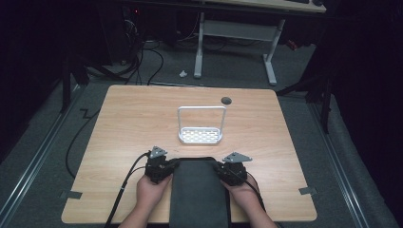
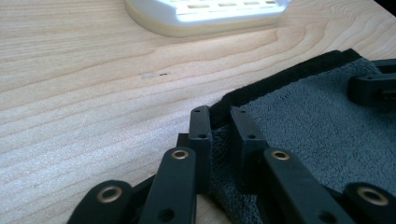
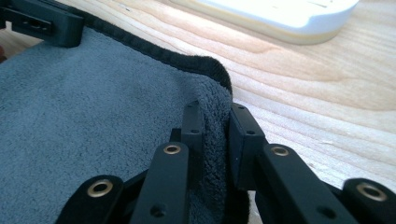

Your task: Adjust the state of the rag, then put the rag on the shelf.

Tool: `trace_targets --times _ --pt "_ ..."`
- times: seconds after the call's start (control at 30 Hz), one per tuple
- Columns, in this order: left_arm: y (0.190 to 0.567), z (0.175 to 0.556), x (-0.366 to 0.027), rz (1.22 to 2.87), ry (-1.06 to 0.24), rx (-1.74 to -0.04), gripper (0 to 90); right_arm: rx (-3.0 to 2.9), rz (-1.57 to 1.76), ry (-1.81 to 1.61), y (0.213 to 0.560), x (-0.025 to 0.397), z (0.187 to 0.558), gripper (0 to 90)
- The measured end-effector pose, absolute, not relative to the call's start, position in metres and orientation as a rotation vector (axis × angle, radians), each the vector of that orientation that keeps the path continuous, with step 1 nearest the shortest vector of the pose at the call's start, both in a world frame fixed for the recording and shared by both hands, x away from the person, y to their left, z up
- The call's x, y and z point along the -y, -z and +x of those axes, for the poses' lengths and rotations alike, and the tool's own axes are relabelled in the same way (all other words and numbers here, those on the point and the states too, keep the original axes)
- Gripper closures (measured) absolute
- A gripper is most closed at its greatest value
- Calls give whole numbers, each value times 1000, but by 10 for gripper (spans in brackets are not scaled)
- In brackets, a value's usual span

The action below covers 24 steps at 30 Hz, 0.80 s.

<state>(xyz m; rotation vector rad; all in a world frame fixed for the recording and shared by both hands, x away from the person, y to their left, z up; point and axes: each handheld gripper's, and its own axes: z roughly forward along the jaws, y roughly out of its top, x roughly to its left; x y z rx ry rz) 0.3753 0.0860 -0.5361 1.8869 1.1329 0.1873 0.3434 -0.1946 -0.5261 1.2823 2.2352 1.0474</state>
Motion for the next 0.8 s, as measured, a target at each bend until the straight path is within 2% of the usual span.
trace_targets --times 0.37,0.47,0.8 --pt "531 370 -88 1854 -230 -1075 826 -2163 1214 -1075 515 193 334 791" --pt "528 370 -91 1826 -192 -1083 823 -2141 1204 -1088 512 192 333 790" --pt "503 365 -90 1802 -297 -977 826 -2080 1149 -1081 496 186 330 789"
